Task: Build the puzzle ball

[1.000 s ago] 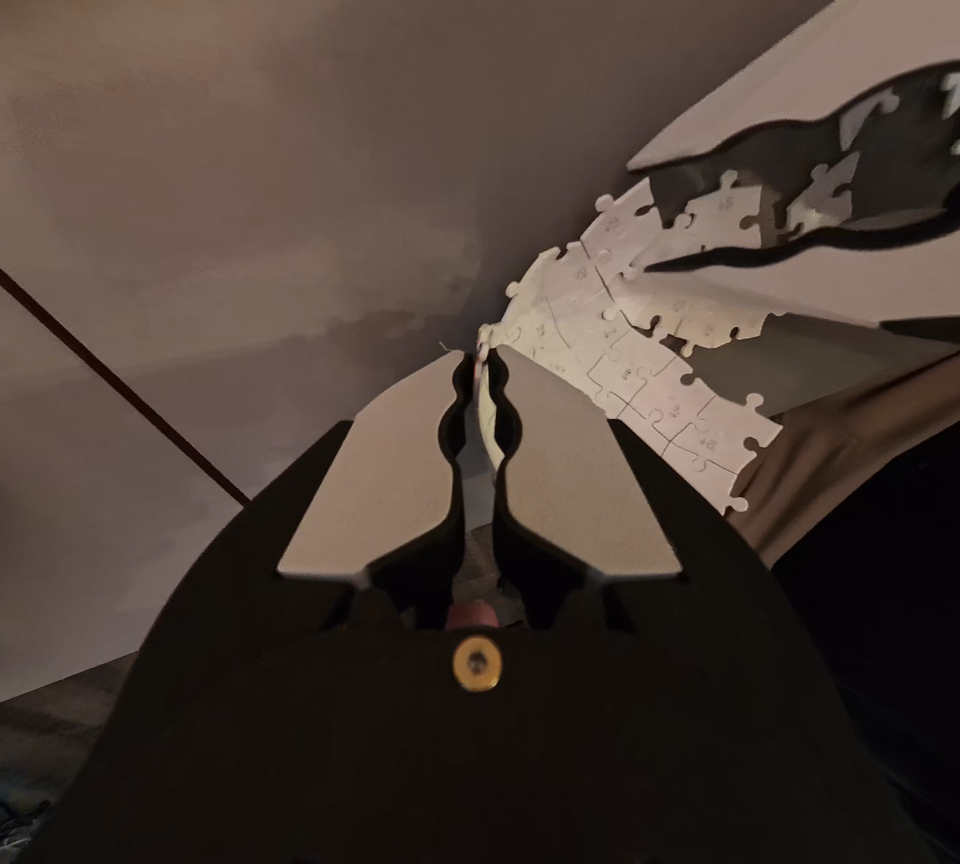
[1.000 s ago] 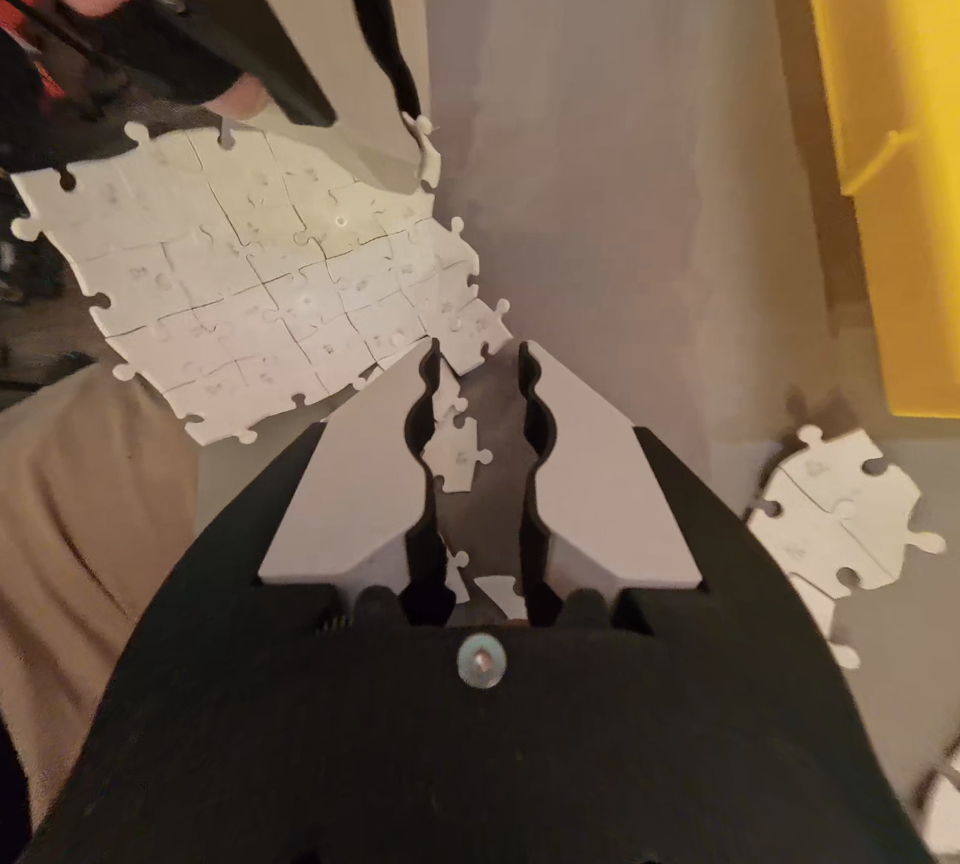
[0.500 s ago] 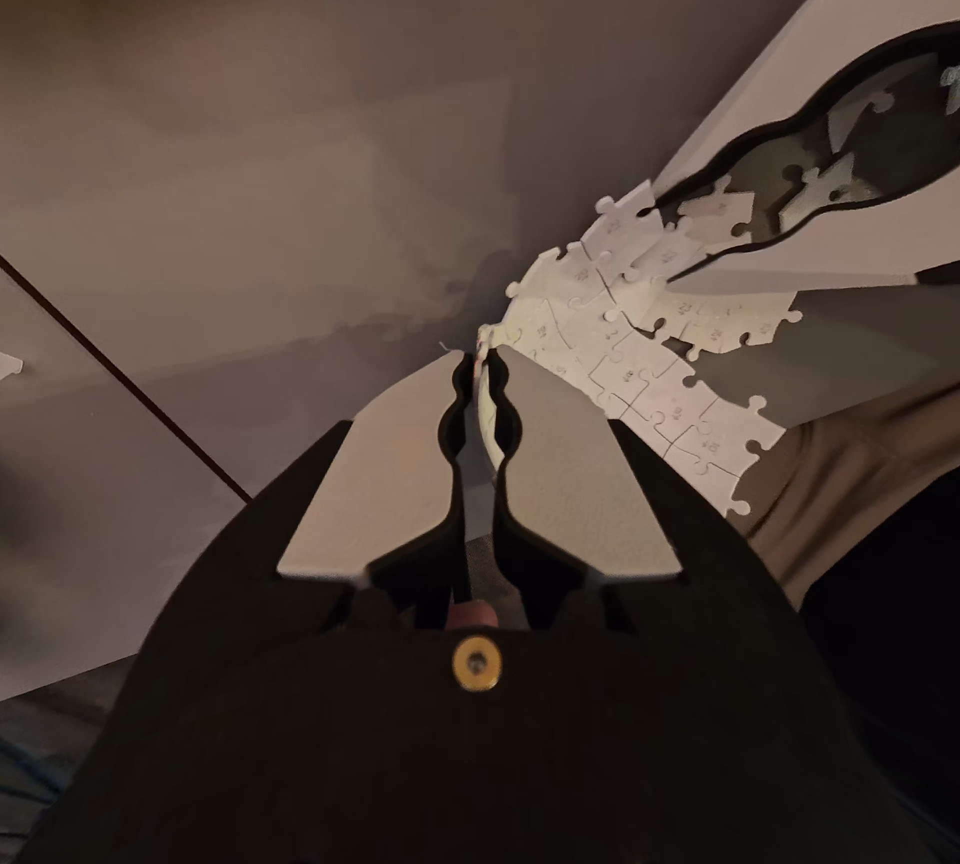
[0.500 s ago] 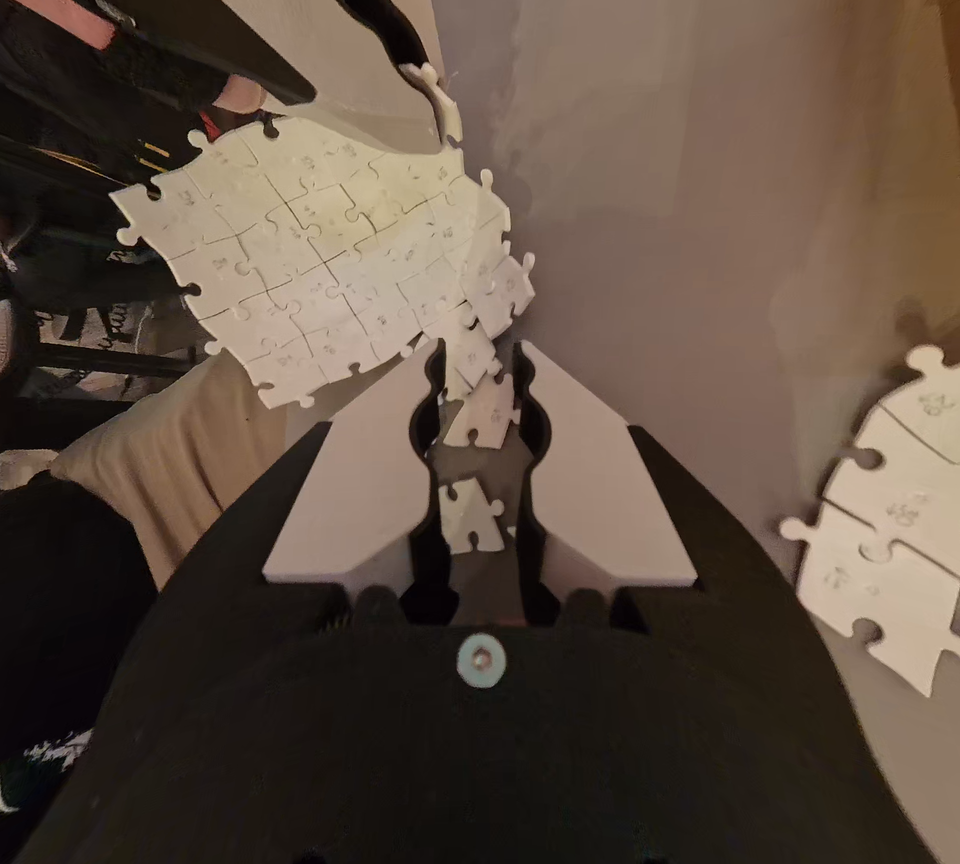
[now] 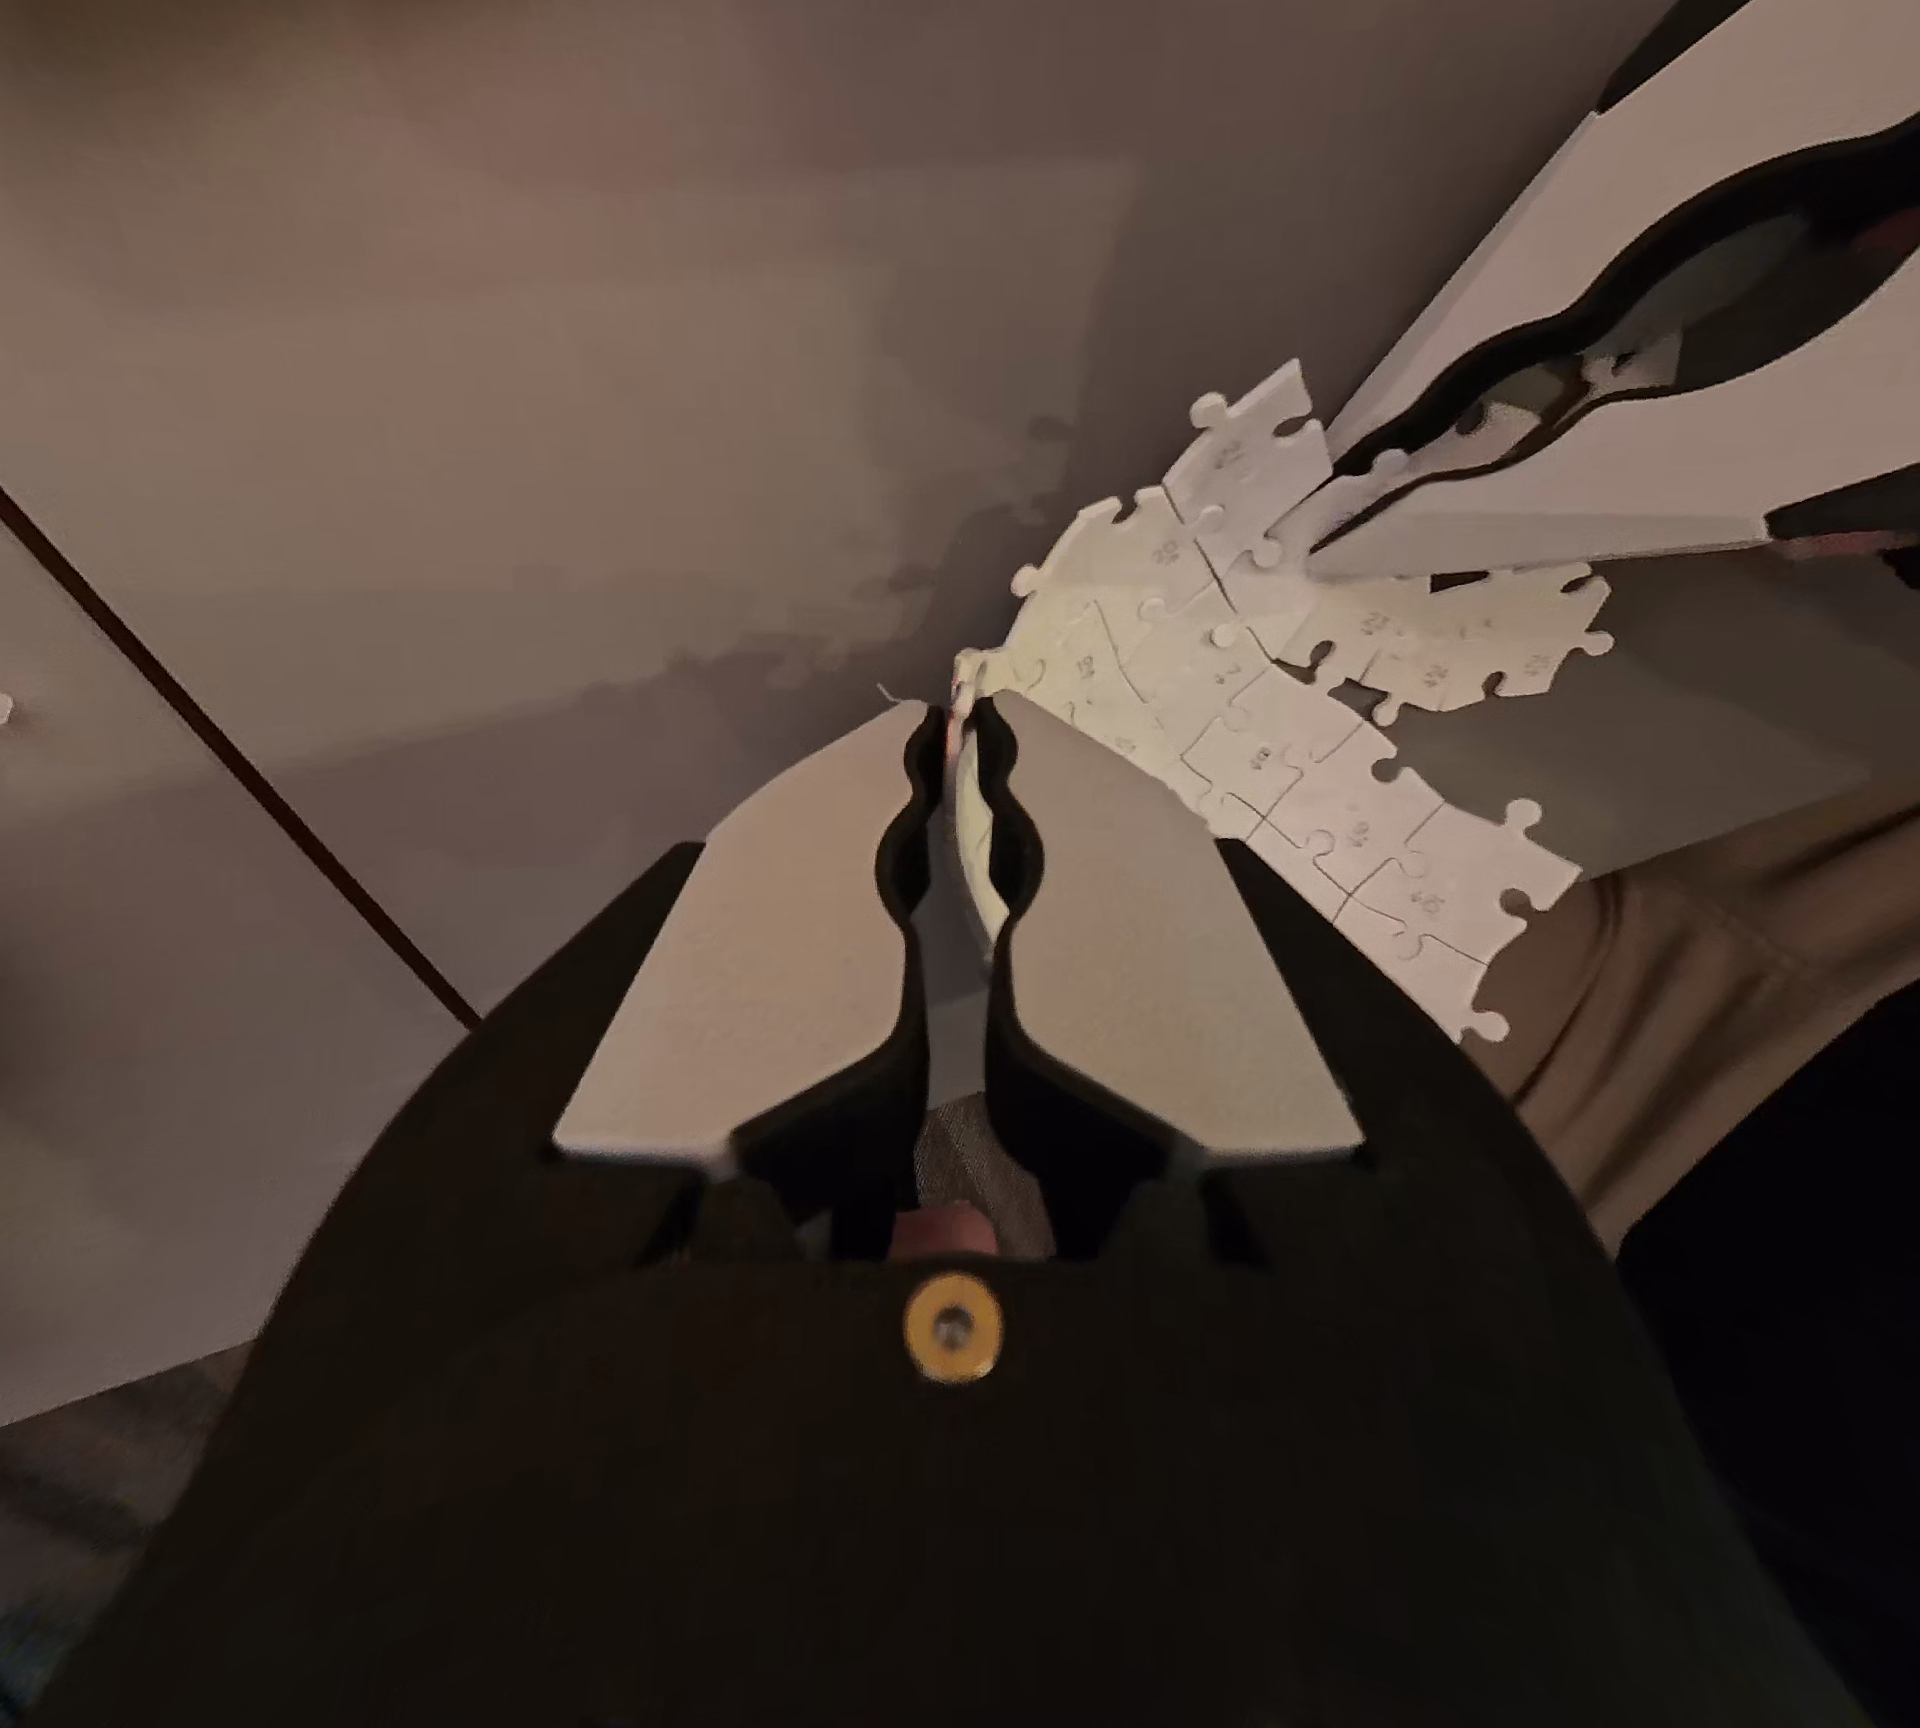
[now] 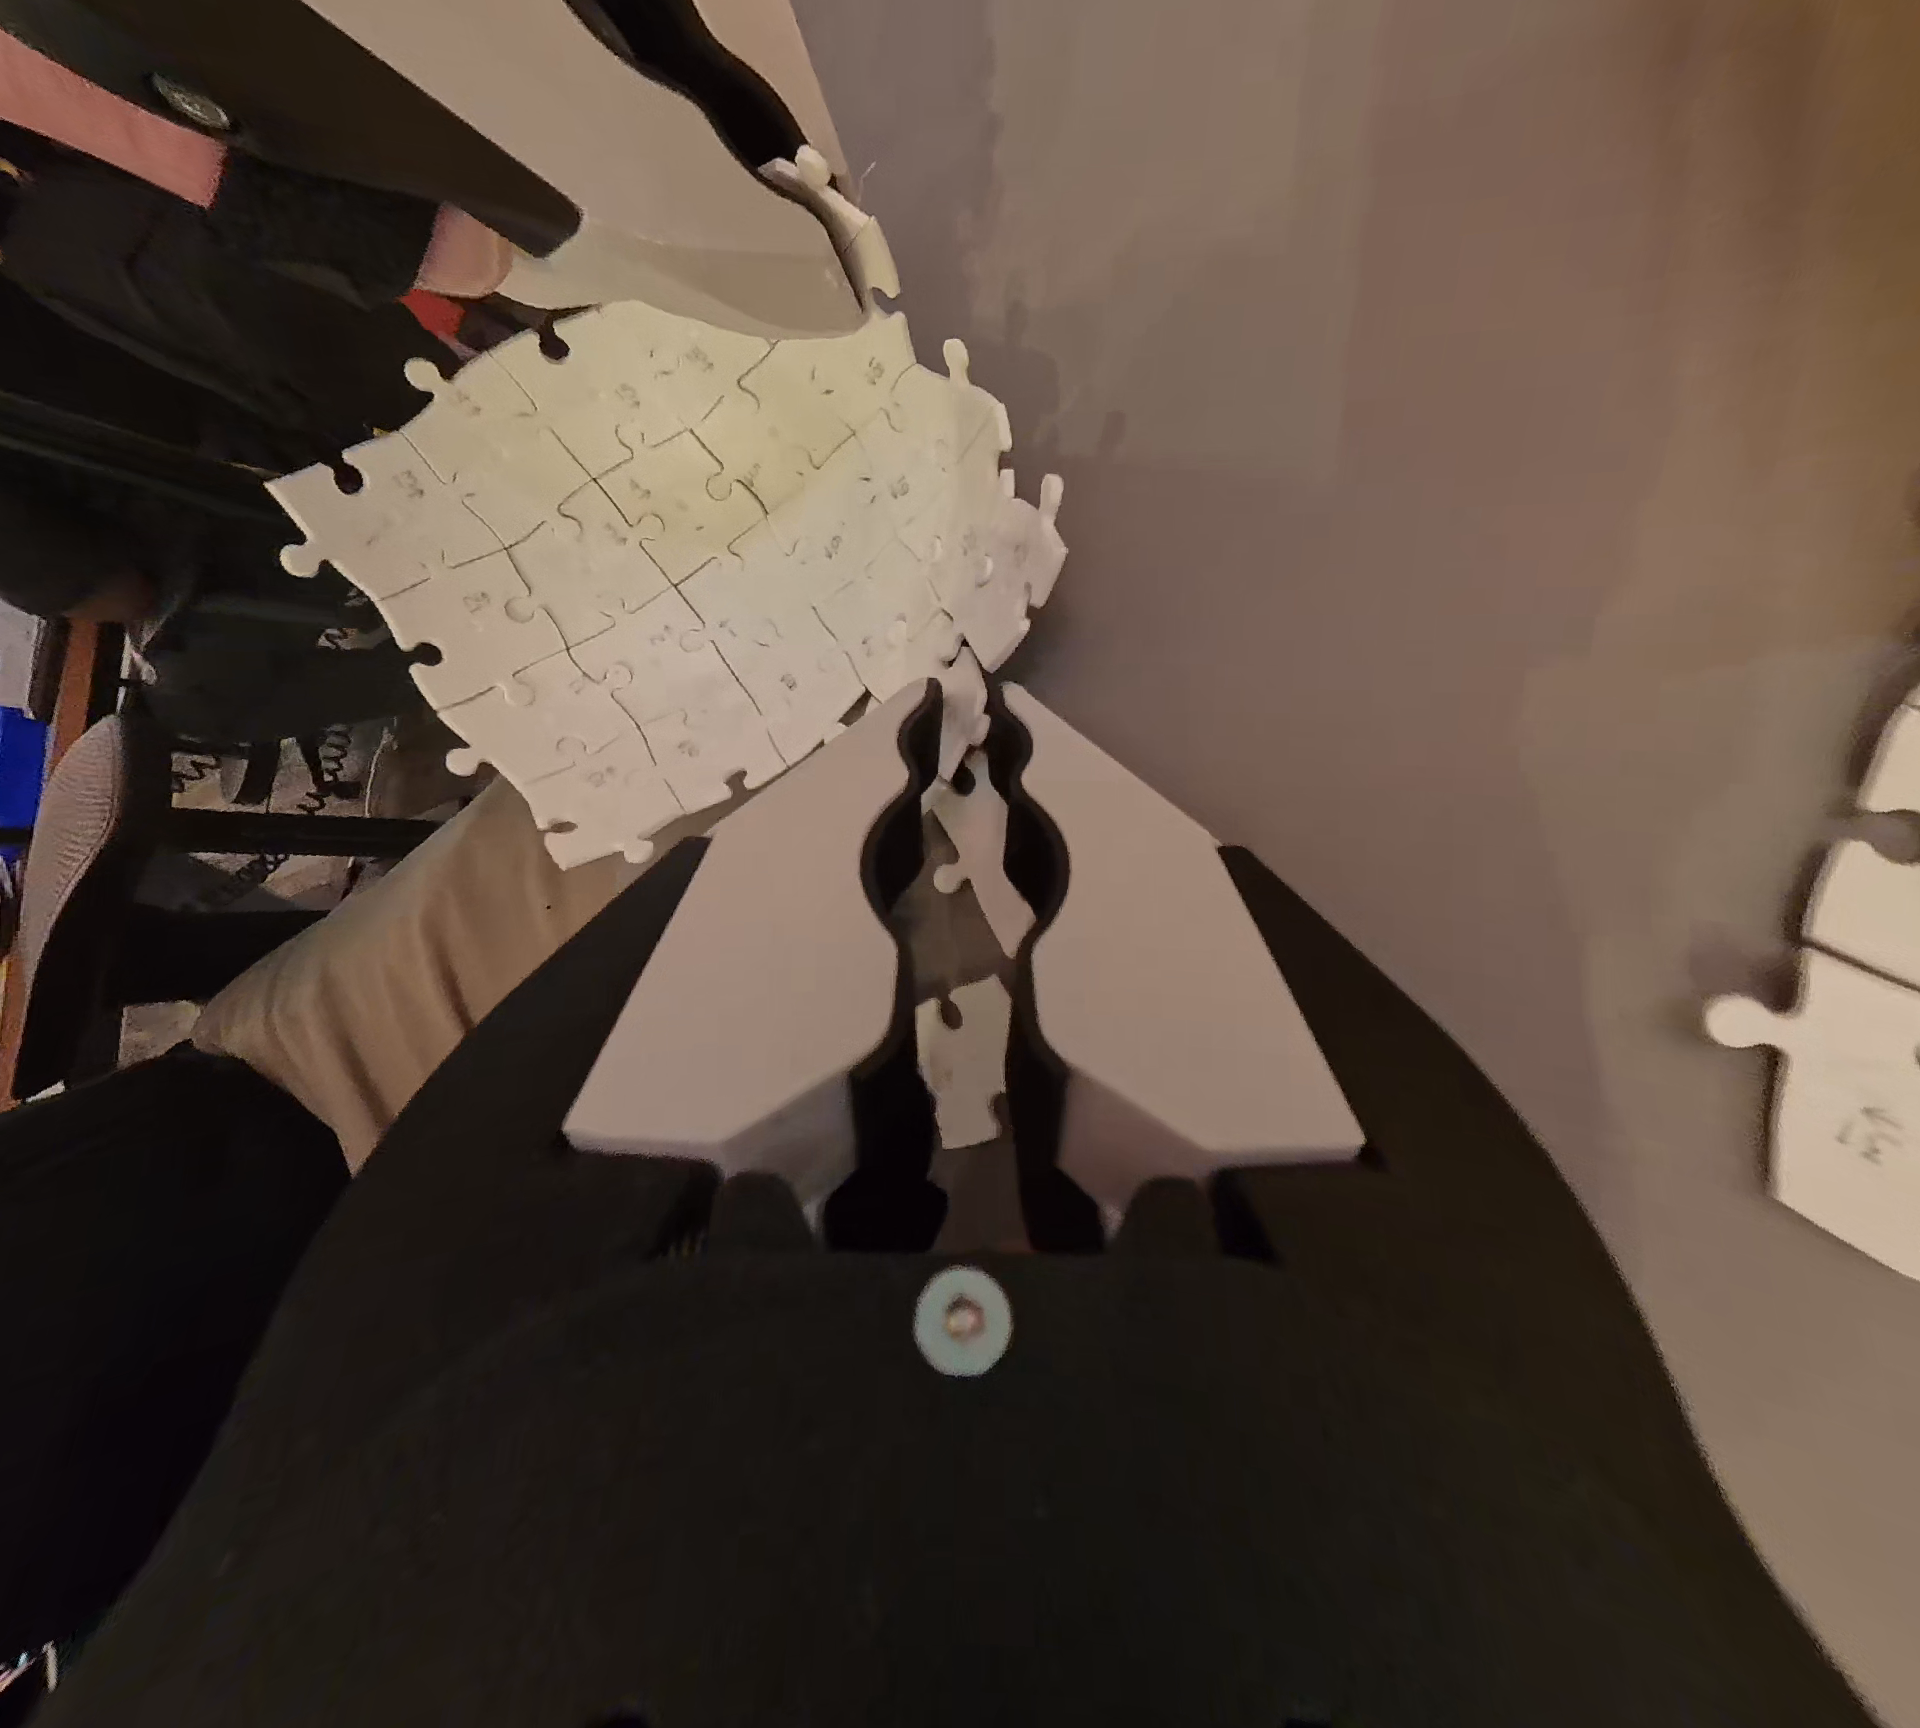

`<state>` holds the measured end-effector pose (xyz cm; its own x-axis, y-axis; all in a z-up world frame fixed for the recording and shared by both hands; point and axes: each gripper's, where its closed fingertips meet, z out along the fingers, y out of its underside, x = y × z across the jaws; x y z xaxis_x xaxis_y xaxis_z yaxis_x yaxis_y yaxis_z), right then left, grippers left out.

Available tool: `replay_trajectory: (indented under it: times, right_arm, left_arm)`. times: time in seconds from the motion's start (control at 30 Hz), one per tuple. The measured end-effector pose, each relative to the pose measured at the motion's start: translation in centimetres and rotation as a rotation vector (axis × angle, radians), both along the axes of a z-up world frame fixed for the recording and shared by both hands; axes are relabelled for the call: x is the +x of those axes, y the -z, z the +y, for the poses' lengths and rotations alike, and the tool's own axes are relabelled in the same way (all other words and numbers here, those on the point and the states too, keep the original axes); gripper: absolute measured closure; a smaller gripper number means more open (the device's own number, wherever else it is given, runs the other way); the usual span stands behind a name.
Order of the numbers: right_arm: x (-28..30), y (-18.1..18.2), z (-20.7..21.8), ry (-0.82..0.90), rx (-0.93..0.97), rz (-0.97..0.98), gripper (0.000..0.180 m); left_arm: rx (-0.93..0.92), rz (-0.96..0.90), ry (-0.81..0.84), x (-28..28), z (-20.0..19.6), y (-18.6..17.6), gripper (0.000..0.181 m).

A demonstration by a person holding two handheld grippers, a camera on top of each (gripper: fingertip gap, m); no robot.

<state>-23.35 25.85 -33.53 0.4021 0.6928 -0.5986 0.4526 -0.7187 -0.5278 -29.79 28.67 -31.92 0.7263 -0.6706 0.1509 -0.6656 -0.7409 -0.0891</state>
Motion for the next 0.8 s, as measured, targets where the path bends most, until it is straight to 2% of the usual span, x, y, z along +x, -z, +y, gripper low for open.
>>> replay_trajectory:
  times: [0.5, 0.8]
  right_arm:
    - [-0.1, -0.6, 0.9, 0.097, -0.073, 0.085, 0.178]
    - [-0.2, -0.6, 0.5, 0.079, -0.078, 0.084, 0.172]
  left_arm:
    - [0.09, -0.071, 0.004, 0.1, 0.1, -0.3, 0.176]
    - [0.143, -0.116, -0.025, 0.2, 0.2, -0.4, 0.176]
